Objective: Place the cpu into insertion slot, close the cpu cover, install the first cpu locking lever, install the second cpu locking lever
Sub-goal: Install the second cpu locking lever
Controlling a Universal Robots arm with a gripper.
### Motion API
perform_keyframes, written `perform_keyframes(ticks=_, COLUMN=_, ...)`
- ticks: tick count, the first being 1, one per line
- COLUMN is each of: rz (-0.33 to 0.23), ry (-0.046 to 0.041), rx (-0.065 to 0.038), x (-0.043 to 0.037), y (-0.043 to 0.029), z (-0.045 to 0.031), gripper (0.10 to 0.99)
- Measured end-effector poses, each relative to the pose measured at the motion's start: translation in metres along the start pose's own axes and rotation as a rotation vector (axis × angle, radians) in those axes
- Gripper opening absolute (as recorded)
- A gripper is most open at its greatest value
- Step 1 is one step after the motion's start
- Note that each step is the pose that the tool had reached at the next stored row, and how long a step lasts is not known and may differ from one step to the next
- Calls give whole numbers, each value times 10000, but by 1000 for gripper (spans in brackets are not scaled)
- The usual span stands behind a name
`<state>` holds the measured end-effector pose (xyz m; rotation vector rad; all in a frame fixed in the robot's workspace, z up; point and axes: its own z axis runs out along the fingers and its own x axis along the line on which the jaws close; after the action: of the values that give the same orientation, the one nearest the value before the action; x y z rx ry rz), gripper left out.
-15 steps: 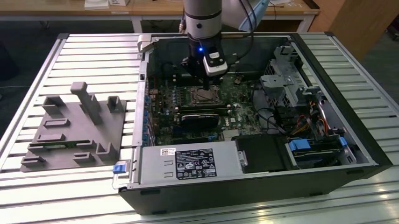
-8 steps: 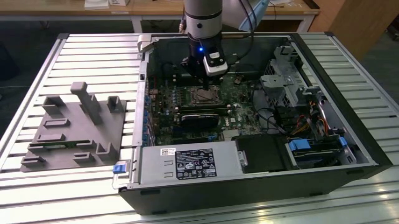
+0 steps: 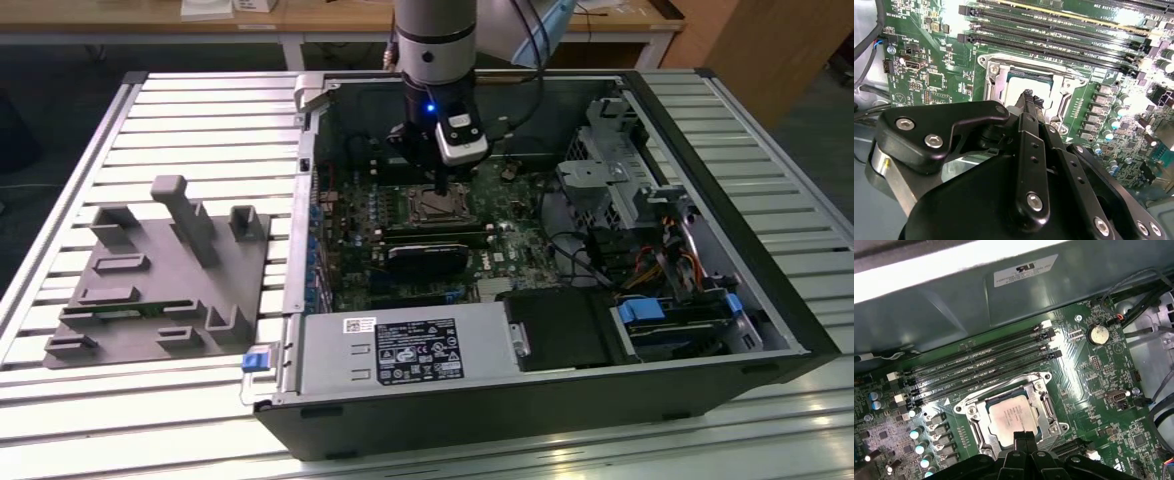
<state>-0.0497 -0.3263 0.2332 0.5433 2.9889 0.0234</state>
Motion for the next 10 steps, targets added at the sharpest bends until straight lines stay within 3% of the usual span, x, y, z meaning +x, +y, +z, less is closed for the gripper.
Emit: perform_keyframes(ticks=10, rz=-1, ry=0, rx=0, x=-25, y=-67, z=0, gripper=106)
